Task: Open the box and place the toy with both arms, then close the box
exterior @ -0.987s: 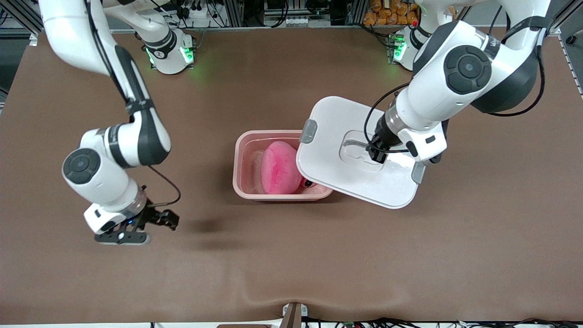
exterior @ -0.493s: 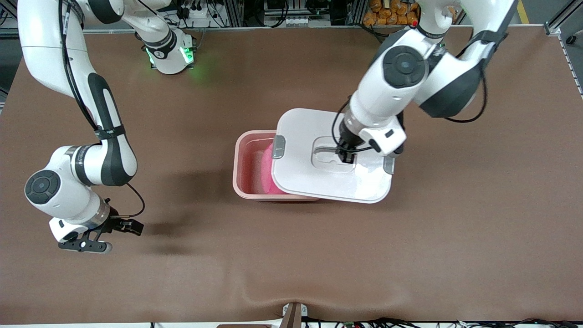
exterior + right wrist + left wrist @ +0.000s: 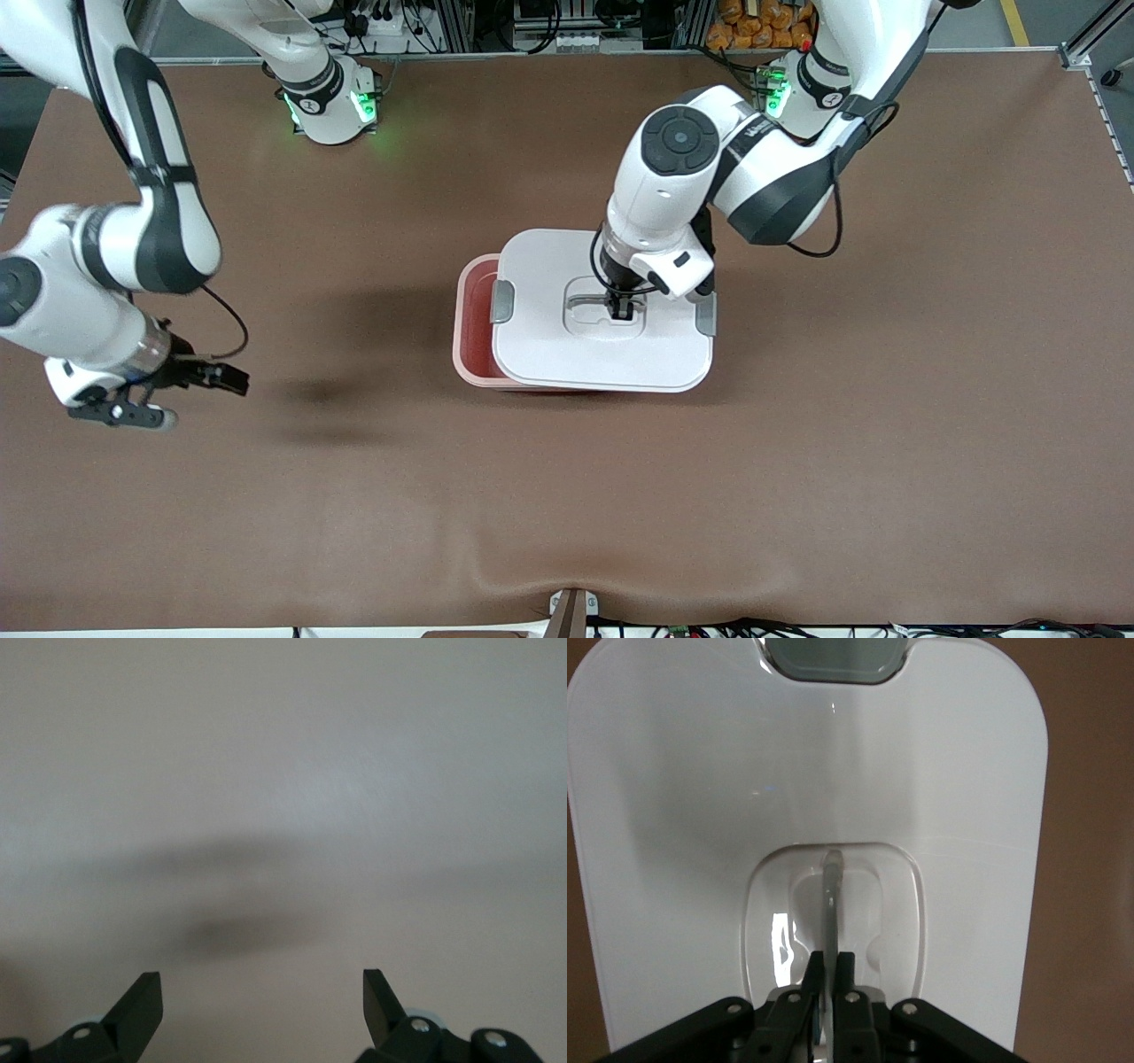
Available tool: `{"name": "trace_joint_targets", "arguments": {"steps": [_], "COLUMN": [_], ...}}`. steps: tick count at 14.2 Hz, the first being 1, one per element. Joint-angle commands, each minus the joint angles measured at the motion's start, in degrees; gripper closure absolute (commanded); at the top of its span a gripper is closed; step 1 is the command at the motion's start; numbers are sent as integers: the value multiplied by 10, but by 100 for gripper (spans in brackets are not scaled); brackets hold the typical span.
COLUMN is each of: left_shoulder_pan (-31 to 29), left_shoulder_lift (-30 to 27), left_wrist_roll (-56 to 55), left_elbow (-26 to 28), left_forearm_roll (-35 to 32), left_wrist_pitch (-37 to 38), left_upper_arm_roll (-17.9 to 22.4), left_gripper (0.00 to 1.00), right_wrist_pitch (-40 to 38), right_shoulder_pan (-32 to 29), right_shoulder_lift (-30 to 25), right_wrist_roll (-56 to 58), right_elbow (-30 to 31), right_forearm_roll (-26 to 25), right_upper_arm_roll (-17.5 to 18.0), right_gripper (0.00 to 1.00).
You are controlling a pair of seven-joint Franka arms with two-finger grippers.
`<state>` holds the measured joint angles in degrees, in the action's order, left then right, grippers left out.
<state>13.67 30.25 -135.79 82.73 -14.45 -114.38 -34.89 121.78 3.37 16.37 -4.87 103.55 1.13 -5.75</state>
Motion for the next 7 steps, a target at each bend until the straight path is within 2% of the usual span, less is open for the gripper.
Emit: {"name": "trace_joint_targets", "arguments": {"steps": [1, 7], "left_shoulder_pan": [23, 47], "left_shoulder_lift": [17, 32], "left_wrist_roll": [-40, -104], "left_elbow": [-8, -11], "left_forearm_roll": [-35, -66], "left_wrist_pitch": [-18, -48], "left_upper_arm_roll": [4, 6], "left_gripper": [100, 100], "right_wrist_pitch": [-37, -180], "right_shoulder_pan": [-14, -11], "right_shoulder_lift": [-77, -182], "right_wrist_roll": [34, 54], "right_elbow": [54, 49], "right_forearm_roll": [0, 1], "right_upper_arm_roll": [13, 13], "right_gripper": [0, 0]}}
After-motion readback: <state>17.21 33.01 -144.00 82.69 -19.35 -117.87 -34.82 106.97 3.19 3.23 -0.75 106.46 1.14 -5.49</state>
